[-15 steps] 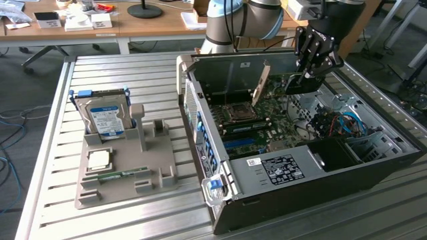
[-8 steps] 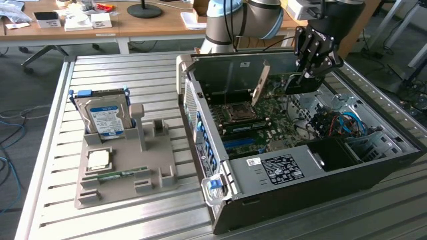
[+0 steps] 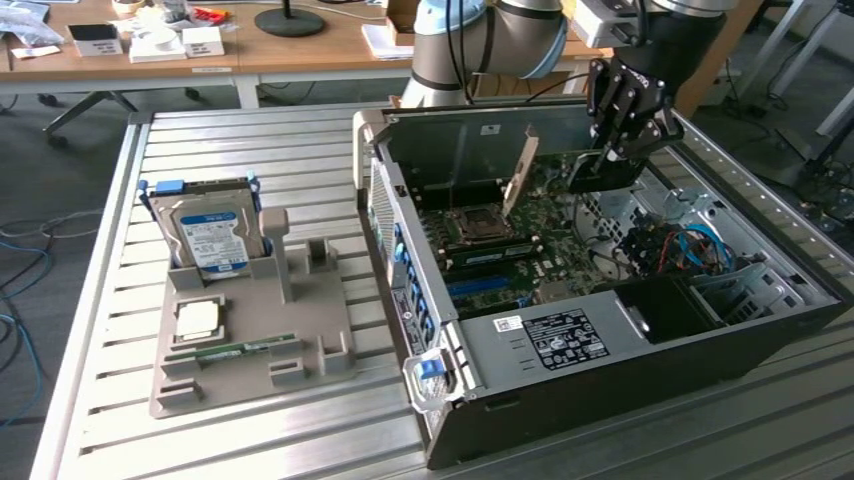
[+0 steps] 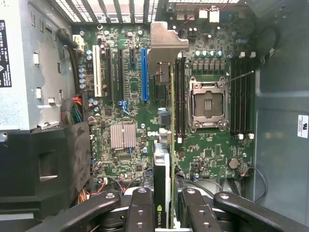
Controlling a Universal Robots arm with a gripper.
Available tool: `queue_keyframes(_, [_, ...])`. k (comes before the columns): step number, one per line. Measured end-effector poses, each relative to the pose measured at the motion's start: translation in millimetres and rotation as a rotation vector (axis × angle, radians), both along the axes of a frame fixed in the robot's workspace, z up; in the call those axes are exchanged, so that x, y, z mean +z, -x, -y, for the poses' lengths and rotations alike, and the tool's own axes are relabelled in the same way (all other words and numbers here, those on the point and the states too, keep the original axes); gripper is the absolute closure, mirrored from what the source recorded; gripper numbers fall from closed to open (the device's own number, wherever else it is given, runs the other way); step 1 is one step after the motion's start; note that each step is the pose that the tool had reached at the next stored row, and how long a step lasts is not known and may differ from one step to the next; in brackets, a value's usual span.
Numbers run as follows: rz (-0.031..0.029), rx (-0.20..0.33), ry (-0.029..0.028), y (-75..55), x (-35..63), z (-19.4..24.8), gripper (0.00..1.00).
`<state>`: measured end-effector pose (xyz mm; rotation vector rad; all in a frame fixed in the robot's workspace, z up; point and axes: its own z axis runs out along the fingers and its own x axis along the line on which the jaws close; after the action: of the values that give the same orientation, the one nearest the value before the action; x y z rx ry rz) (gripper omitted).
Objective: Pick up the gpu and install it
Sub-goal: 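Insert the gpu into the slot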
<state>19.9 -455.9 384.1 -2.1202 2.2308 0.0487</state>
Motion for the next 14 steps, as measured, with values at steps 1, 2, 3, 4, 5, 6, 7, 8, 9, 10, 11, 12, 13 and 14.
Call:
queue_keyframes(1, [0.0, 0.0, 0.0, 0.0, 0.0, 0.0, 0.73])
queue_keyframes(2, [0.0001, 0.0, -0.0002, 0.0, -0.1, 0.0, 0.73])
queue_keyframes(3, [0.0, 0.0, -0.0002, 0.0, -0.1, 0.0, 0.73])
queue_keyframes(4, [0.0001, 0.0, -0.0002, 0.0, -0.1, 0.0, 0.73])
queue_keyframes(5, [0.0, 0.0, -0.0002, 0.0, -0.2, 0.0, 0.73])
queue_keyframes(6, [0.0001, 0.0, -0.0004, 0.0, -0.6, 0.0, 0.73])
queue_keyframes(7, [0.0001, 0.0, -0.0005, 0.0, -1.3, 0.0, 0.73])
queue_keyframes(8, [0.0001, 0.0, -0.0003, 0.0, -2.0, 0.0, 0.73])
queue_keyframes(9, [0.0001, 0.0, -0.0003, 0.0, -2.8, 0.0, 0.73])
queue_keyframes(10, [0.0001, 0.0, -0.0003, 0.0, -3.4, 0.0, 0.73])
queue_keyframes(11, [0.0, 0.0, -0.0001, 0.0, -3.6, 0.0, 0.73])
queue_keyframes(12, [0.0001, 0.0, -0.0001, 0.0, -3.6, 0.0, 0.73])
queue_keyframes(13, [0.0001, 0.0, -0.0002, 0.0, -3.7, 0.0, 0.73])
queue_keyframes(14, [0.0, 0.0, -0.0002, 0.0, -3.7, 0.0, 0.73])
